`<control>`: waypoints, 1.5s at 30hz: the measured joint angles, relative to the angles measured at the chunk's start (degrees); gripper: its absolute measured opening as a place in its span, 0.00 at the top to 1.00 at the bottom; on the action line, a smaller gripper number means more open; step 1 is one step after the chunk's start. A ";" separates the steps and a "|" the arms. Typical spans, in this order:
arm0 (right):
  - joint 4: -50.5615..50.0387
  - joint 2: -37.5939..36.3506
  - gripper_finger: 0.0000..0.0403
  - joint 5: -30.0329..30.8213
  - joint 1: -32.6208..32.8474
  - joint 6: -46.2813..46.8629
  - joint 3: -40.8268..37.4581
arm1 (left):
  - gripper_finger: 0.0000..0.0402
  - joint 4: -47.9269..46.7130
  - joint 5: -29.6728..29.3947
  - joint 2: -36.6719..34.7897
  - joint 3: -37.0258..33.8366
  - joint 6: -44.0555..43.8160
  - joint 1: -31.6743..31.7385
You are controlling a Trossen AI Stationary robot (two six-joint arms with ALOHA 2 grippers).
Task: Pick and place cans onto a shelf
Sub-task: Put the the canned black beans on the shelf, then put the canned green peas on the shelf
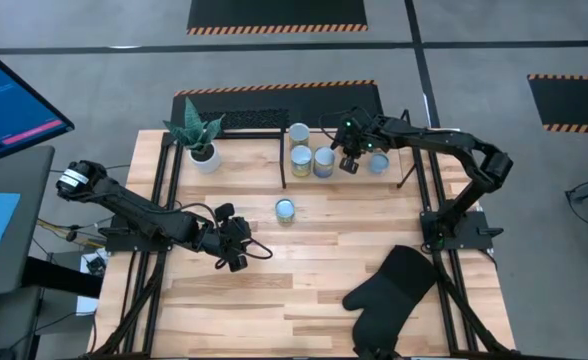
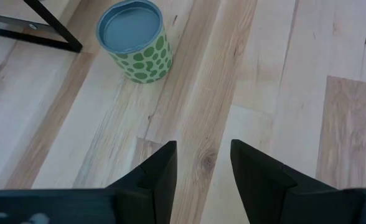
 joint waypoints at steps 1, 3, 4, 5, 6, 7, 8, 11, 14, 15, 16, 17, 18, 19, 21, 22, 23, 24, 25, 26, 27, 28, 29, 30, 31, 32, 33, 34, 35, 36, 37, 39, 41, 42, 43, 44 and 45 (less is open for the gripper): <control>0.05 0.00 0.86 0.02 0.02 0.00 0.00 | 0.65 -0.01 0.01 0.00 0.00 0.00 -0.02; 0.38 0.00 0.86 0.04 0.01 0.35 0.00 | 0.65 -0.02 0.02 0.00 0.00 -0.02 -0.02; 0.36 0.00 0.86 0.04 0.00 0.39 0.00 | 0.65 -0.01 0.01 0.00 0.00 -0.02 0.00; 0.31 0.00 0.86 0.05 0.01 0.39 0.00 | 0.65 -0.02 0.02 0.00 0.00 -0.02 0.00; 0.24 0.00 0.85 0.04 0.02 0.39 0.00 | 0.65 -0.02 0.02 0.00 0.00 -0.02 -0.01; 0.22 0.00 0.85 0.04 0.00 0.39 0.00 | 0.65 -0.02 0.02 0.00 0.00 -0.02 -0.02; 0.25 0.00 0.83 0.04 0.00 0.41 0.00 | 0.65 -0.02 0.00 0.00 0.00 -0.02 0.00; 0.24 0.00 0.78 0.05 0.00 0.44 0.00 | 0.65 0.00 0.01 0.00 0.00 -0.13 -0.01; 0.24 0.00 0.72 0.09 0.00 0.44 0.00 | 0.65 0.00 0.00 0.00 0.00 -0.15 0.00; 0.24 0.00 0.70 0.09 0.00 0.43 0.00 | 0.65 -0.02 0.00 0.00 0.00 -0.17 0.00; 0.26 0.00 0.68 0.09 0.00 0.42 0.00 | 0.65 -0.01 0.01 0.00 0.00 -0.19 -0.01; 0.24 0.00 0.66 0.09 0.00 0.42 0.00 | 0.65 -0.02 0.02 0.00 0.00 -0.22 0.00; 0.26 0.00 0.65 0.09 0.02 0.44 0.00 | 0.65 0.00 0.00 0.00 0.00 -0.24 0.00; 0.29 0.00 0.64 0.09 0.00 0.43 0.00 | 0.65 -0.02 0.01 0.00 0.00 -0.26 -0.02; -0.04 -0.18 0.63 0.09 0.00 0.20 0.21 | 0.65 0.00 0.02 0.00 0.00 -0.26 -0.02; -0.48 -0.38 0.62 0.18 0.03 0.20 0.65 | 0.65 -0.02 0.01 0.00 0.00 -0.26 -0.01; -0.82 -0.58 0.62 0.20 0.25 0.21 1.39 | 0.65 -0.02 0.01 0.00 0.00 -0.28 -0.02; -1.47 -0.86 0.62 0.23 0.44 0.41 2.37 | 0.65 -0.02 0.01 0.00 0.00 -0.27 -0.02; -2.72 -1.22 0.63 0.30 0.62 0.55 3.46 | 0.65 0.00 0.02 0.00 0.00 -0.28 0.00; -4.30 -1.57 0.63 0.31 0.84 1.07 4.56 | 0.65 -0.02 0.01 0.00 0.00 -0.28 0.00; -5.86 -1.85 0.63 0.31 1.14 2.33 5.74 | 0.65 0.00 0.02 0.00 0.00 -0.28 0.00; -7.59 -2.02 0.64 0.27 1.49 4.43 6.98 | 0.65 -0.02 0.02 0.00 0.00 -0.28 -0.02; -9.63 -2.13 0.64 0.17 1.88 7.44 8.19 | 0.65 -0.02 0.02 0.00 0.00 -0.28 0.00; -12.13 -2.19 0.65 0.13 2.33 11.27 9.31 | 0.65 -0.02 0.02 0.00 0.00 -0.28 -0.02; -15.29 -2.19 0.65 0.08 2.86 15.29 10.46 | 0.65 -0.01 0.02 0.00 0.00 -0.28 0.00; -19.11 -2.19 0.66 -0.05 3.37 19.23 11.67 | 0.65 -0.02 0.02 0.00 0.00 -0.28 0.00; -23.01 -2.19 0.66 -0.22 4.00 22.47 12.63 | 0.65 -0.02 0.01 0.00 0.00 -0.28 -0.01; -26.68 -2.20 0.66 -0.71 4.75 24.91 13.32 | 0.65 -0.02 0.02 0.00 0.00 -0.28 0.00; -30.06 -2.21 0.67 -1.85 5.63 26.61 13.66 | 0.65 -0.02 0.02 0.00 0.00 -0.28 0.00; -33.12 -2.21 0.67 -3.21 6.70 27.70 13.68 | 0.65 -0.02 0.02 0.00 0.00 -0.28 -0.02; -35.69 -2.18 0.67 -4.64 7.98 28.49 13.61 | 0.65 -0.02 0.02 0.00 0.00 -0.28 -0.01; -39.66 -2.14 0.67 -7.16 10.88 30.28 13.60 | 0.65 0.00 -0.04 0.00 0.00 -0.28 -0.02; -41.85 -2.14 0.67 -7.83 14.72 32.83 13.44 | 0.65 0.21 -1.77 0.00 0.00 -0.50 -0.02; -42.53 -2.14 0.67 -7.81 17.02 33.78 13.19 | 0.65 0.66 -3.83 0.10 0.00 -1.01 -0.02; -43.56 -2.12 0.67 -7.82 19.20 33.92 13.14 | 0.65 1.56 -6.17 0.37 0.00 -1.57 0.09; -44.74 -2.10 0.67 -7.82 21.45 33.94 13.11 | 0.65 2.29 -8.04 0.75 0.00 -1.90 0.41; -45.80 -2.11 0.67 -7.82 23.68 33.96 13.11 | 0.65 2.63 -9.00 1.22 0.00 -1.97 1.10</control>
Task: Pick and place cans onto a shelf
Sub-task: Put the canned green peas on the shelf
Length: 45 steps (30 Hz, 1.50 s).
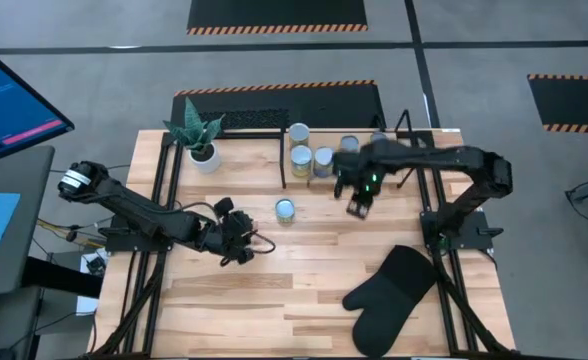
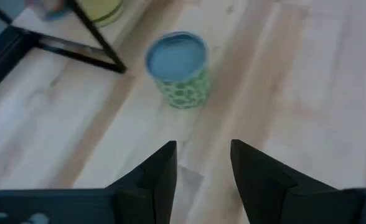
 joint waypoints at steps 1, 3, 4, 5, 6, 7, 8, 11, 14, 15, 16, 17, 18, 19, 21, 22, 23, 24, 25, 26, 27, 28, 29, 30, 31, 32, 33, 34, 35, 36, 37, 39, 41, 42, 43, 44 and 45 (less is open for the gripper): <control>-0.94 -0.01 0.67 0.05 2.16 0.01 0.00 | 0.65 0.46 0.47 0.78 0.00 0.04 1.16; -2.30 0.01 0.67 0.27 5.99 0.06 0.00 | 0.65 1.28 4.40 3.25 0.04 0.02 4.17; -2.53 0.00 0.67 0.43 7.72 0.14 0.00 | 0.65 1.68 6.82 5.04 0.04 0.15 5.81; -2.47 -0.01 0.67 0.65 9.33 0.14 0.00 | 0.65 2.44 8.38 7.09 0.04 0.68 7.27; -2.33 0.01 0.67 0.72 10.86 0.16 -0.02 | 0.65 3.47 8.84 9.16 0.04 1.28 8.54; -2.18 0.00 0.67 0.74 12.27 0.18 -0.02 | 0.65 4.67 8.34 11.20 0.05 1.67 9.77; -2.10 0.01 0.67 0.74 13.65 0.32 -0.02 | 0.65 5.80 7.28 13.14 0.20 2.07 10.80; -2.07 0.01 0.67 1.04 16.99 1.86 -0.02 | 0.65 10.12 2.65 17.68 2.02 3.78 13.01; -2.12 0.01 0.68 2.50 19.67 2.56 -0.02 | 0.65 14.98 -0.01 21.05 5.18 6.73 14.57; -2.16 0.00 0.69 2.85 20.30 2.59 -0.02 | 0.65 16.94 1.17 22.29 6.64 8.58 14.94; -2.15 0.01 0.69 3.55 20.95 2.64 -0.02 | 0.65 19.05 3.97 23.36 8.14 10.80 15.17; -2.12 0.01 0.69 4.18 21.46 2.68 -0.02 | 0.65 20.31 6.60 24.22 9.72 12.61 15.24; -2.14 0.01 0.70 4.78 21.85 2.68 -0.02 | 0.65 21.01 8.80 25.02 11.62 14.00 15.18; -2.24 0.01 0.70 5.37 22.11 2.68 -0.02 | 0.65 21.29 10.54 25.68 13.32 15.12 14.92; -2.42 0.01 0.70 6.50 22.32 2.68 -0.02 | 0.65 18.19 12.01 26.25 16.24 16.64 14.02; -2.50 -0.01 0.70 7.03 22.33 2.69 -0.02 | 0.65 15.14 11.72 26.28 17.65 17.08 13.40; -2.63 0.01 0.71 7.32 22.30 2.70 -0.02 | 0.65 11.68 10.38 26.28 19.05 17.10 12.78; -2.74 0.01 0.71 7.58 22.28 2.70 -0.02 | 0.65 7.74 8.19 26.22 20.35 16.63 12.12; -2.96 0.00 0.71 7.81 22.29 2.70 -0.02 | 0.65 2.69 5.13 26.12 21.36 15.83 11.48; -3.23 0.01 0.71 7.87 22.30 2.70 -0.02 | 0.65 -1.97 1.86 26.10 22.11 14.63 10.90; -3.36 0.01 0.71 7.87 22.31 2.69 -0.02 | 0.65 -5.28 -0.88 26.12 22.58 13.16 10.56; -3.44 0.01 0.71 7.87 22.35 2.68 -0.02 | 0.65 -7.15 -3.18 26.12 22.66 11.64 10.45; -3.53 -0.01 0.71 7.87 22.35 2.68 -0.02 | 0.65 -7.75 -4.54 26.12 22.67 10.29 10.57; -3.51 0.01 0.71 7.89 22.35 2.68 -0.02 | 0.65 -6.97 -5.13 26.12 22.31 9.34 10.96; -3.49 0.01 0.71 7.89 22.33 2.68 -0.02 | 0.65 -5.71 -5.29 26.32 21.90 8.58 11.44; -3.49 0.01 0.71 7.91 22.33 2.68 -0.02 | 0.65 -3.84 -5.40 26.92 21.58 8.13 11.93; -3.48 0.01 0.71 7.98 22.30 2.68 -0.02 | 0.65 -2.09 -5.33 27.85 21.54 7.94 12.44; -3.42 0.01 0.71 8.00 22.30 2.68 -0.02 | 0.65 -0.55 -5.28 28.85 21.52 7.87 12.99; -3.40 0.00 0.71 8.00 22.30 2.68 -0.02 | 0.65 1.65 -5.31 30.13 21.51 8.02 13.46; -3.40 0.00 0.71 8.00 22.30 2.68 -0.02 | 0.65 3.97 -5.12 31.57 21.66 8.74 14.02; -3.38 0.01 0.71 8.00 22.30 2.68 -0.02 | 0.65 5.70 -4.90 33.14 21.92 9.48 14.52; -3.46 0.00 0.71 8.00 22.33 2.68 -0.02 | 0.65 9.80 -4.25 36.24 23.04 11.21 15.20; -3.51 0.01 0.71 7.99 22.30 2.64 -0.02 | 0.65 14.05 -4.16 38.76 25.09 13.81 15.32; -3.52 0.00 0.71 7.98 22.30 2.63 -0.02 | 0.65 15.36 -3.95 39.62 26.44 15.16 15.09; -3.59 -0.01 0.71 7.99 22.30 2.63 -0.02 | 0.65 15.77 -2.90 40.24 28.12 16.45 14.72; -3.62 0.01 0.71 7.99 22.30 2.61 -0.02 | 0.65 15.58 -1.31 40.45 29.49 17.74 14.24; -3.63 0.01 0.71 7.98 22.30 2.56 -0.02 | 0.65 14.49 0.40 40.44 30.70 18.60 13.54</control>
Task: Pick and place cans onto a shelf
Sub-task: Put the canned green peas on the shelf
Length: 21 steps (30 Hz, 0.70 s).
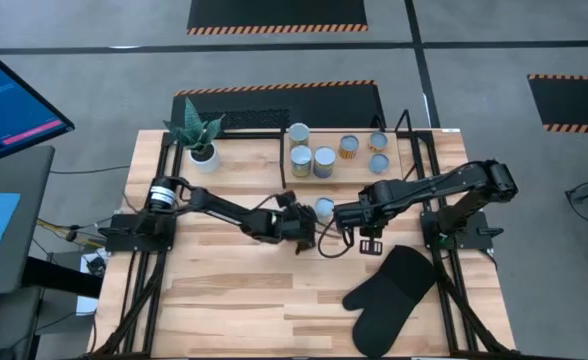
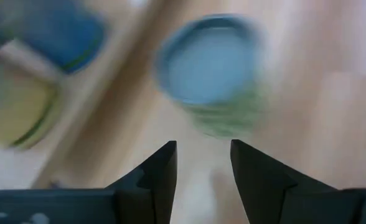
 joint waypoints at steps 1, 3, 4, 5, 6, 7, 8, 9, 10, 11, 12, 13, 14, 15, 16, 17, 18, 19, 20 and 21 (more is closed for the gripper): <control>-0.16 -0.02 0.71 0.00 0.00 -0.06 0.00 | 0.65 -1.64 1.69 -0.02 1.15 0.79 -0.66; -0.59 0.00 0.71 0.00 0.00 -0.06 0.00 | 0.65 -9.21 3.48 -0.38 3.19 1.39 -2.07; -0.70 0.00 0.71 0.00 0.00 -0.30 0.00 | 0.65 -14.70 3.39 -0.70 4.10 1.17 -2.73; -0.71 -0.02 0.71 0.07 0.00 -0.82 0.00 | 0.65 -20.18 2.98 -0.83 5.11 0.12 -3.33; -0.49 -0.01 0.71 0.45 0.00 -1.49 0.00 | 0.65 -25.54 2.55 -0.89 6.04 -1.77 -3.92; -0.08 0.00 0.71 1.18 0.01 -1.88 -0.01 | 0.65 -31.21 2.08 -0.97 6.66 -4.17 -4.49; 0.32 -0.01 0.71 2.04 0.00 -2.02 -0.02 | 0.65 -37.02 1.51 -0.97 7.04 -6.85 -5.09; 0.79 -0.02 0.71 3.16 -0.07 -2.03 0.00 | 0.65 -42.04 1.03 -0.97 7.16 -9.66 -5.72; 1.48 0.00 0.71 4.52 -0.31 -2.07 -0.02 | 0.65 -46.60 0.48 -0.97 7.16 -12.42 -6.38; 2.51 0.00 0.71 6.21 -0.45 -2.18 -0.02 | 0.65 -50.98 -0.08 -0.97 7.14 -15.30 -7.13; 3.81 0.00 0.71 8.24 -0.75 -2.18 -0.02 | 0.65 -55.02 -0.58 -0.97 7.02 -17.99 -7.99; 5.45 0.00 0.71 10.50 -1.09 -2.22 -0.02 | 0.65 -58.53 -1.39 -0.97 6.60 -20.46 -8.88; 7.36 0.00 0.71 12.66 -1.55 -2.21 -0.02 | 0.65 -62.03 -2.73 -0.97 6.06 -23.22 -9.89; 9.47 -0.01 0.71 14.40 -2.10 -2.40 -0.02 | 0.65 -65.12 -4.69 -0.97 5.48 -26.37 -10.93; 11.80 0.00 0.71 15.37 -2.73 -3.29 -0.02 | 0.65 -67.98 -6.84 -0.97 5.00 -29.75 -12.00; 13.86 0.00 0.71 15.52 -3.44 -4.51 -0.02 | 0.65 -70.51 -8.54 -0.97 4.50 -32.95 -13.01; 15.95 0.00 0.71 15.16 -4.19 -5.96 -0.02 | 0.65 -72.90 -9.58 -0.97 3.87 -35.91 -13.97; 17.73 0.00 0.71 14.68 -4.88 -7.50 -0.02 | 0.65 -75.27 -10.06 -0.97 3.37 -38.82 -14.85; 19.14 0.00 0.71 13.98 -5.53 -9.01 -0.02 | 0.65 -76.53 -10.47 -0.97 2.99 -41.13 -15.67; 20.08 0.00 0.71 13.14 -6.22 -10.76 -0.02 | 0.65 -77.10 -11.10 -0.97 2.61 -42.70 -16.45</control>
